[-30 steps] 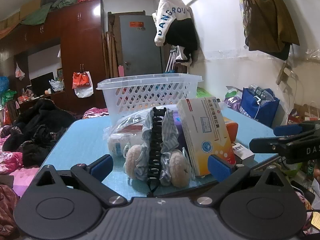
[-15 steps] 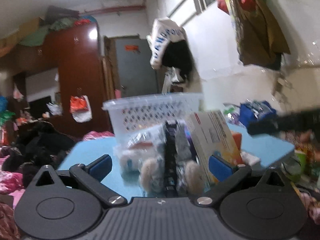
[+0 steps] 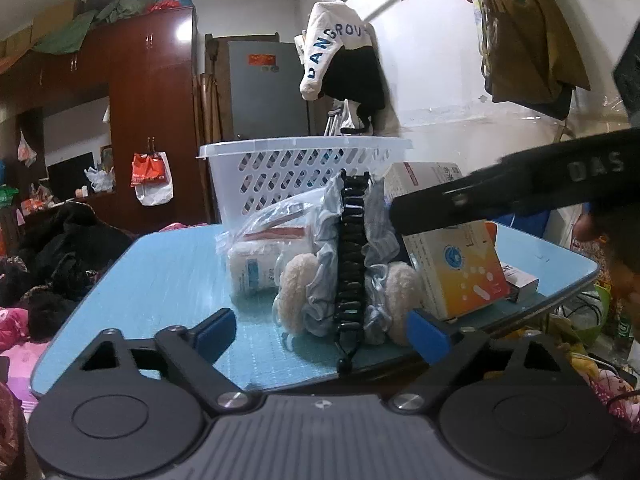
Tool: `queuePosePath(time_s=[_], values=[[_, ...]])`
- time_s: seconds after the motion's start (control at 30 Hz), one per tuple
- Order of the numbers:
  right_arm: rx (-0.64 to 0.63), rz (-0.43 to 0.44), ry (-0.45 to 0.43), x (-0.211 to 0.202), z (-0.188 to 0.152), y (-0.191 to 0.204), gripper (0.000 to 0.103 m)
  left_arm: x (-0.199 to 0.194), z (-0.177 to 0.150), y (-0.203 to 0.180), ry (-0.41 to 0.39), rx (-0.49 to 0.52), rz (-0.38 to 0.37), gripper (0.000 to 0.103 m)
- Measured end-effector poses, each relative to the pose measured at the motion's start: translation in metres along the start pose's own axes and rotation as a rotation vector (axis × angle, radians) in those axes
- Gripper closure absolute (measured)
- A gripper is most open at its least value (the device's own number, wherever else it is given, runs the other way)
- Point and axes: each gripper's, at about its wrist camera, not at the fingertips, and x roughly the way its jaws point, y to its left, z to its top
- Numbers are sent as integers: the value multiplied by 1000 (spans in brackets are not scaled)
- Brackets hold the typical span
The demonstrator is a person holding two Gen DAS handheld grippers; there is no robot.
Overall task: Organize objects
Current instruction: 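Close the left gripper on the black clip strip while the right gripper grips the scrunchie bag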
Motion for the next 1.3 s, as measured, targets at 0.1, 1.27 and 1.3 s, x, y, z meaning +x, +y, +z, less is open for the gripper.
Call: queuePosePath(time_s=[0.1, 1.27, 1.3], values=[[0, 4, 3, 6, 3, -1, 39, 5, -2, 0, 16, 2, -11, 21], [-42, 47, -5, 11, 28, 0, 68, 1, -2, -14, -20, 52, 7, 84], [-38, 52, -9, 10, 30, 0, 68, 0, -1, -14, -30, 54, 12, 84]])
